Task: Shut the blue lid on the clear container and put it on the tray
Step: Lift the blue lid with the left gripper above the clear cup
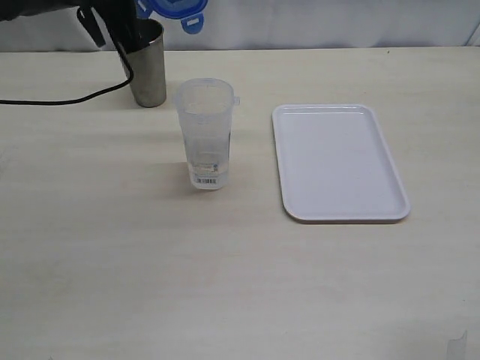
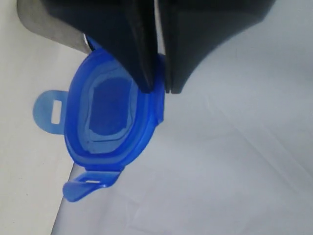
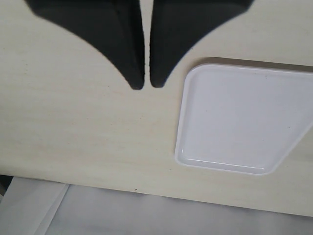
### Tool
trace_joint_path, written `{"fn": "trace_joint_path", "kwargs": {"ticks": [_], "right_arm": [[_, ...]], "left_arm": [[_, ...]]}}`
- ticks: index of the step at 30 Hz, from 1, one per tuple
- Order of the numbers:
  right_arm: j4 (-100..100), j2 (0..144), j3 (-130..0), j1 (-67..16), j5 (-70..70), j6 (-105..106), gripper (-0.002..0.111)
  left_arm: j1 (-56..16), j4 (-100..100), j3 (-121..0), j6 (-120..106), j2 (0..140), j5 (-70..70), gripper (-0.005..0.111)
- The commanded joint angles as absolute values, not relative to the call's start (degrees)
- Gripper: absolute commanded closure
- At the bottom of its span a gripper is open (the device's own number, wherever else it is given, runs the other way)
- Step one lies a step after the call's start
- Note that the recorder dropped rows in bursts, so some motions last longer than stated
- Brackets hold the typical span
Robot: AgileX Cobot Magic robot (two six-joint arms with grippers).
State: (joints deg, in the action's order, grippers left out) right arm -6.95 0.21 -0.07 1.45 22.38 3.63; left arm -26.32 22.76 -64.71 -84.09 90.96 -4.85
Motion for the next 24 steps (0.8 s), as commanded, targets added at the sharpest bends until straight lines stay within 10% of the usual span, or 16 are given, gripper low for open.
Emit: {"fn": "trace_joint_path", "kwargs": {"ticks": [1, 24], "right_arm": [[-6.8, 0.0, 0.0, 1.8, 22.4, 3.7, 0.104], [-6.8, 0.0, 0.0, 1.8, 22.4, 3.7, 0.104]], "left_arm": [[-28.4, 22.7, -65.0, -87.7, 91.6, -6.3, 0.107], [-31.3, 23.2, -64.0, -91.0, 90.9, 7.3, 0.107]]}}
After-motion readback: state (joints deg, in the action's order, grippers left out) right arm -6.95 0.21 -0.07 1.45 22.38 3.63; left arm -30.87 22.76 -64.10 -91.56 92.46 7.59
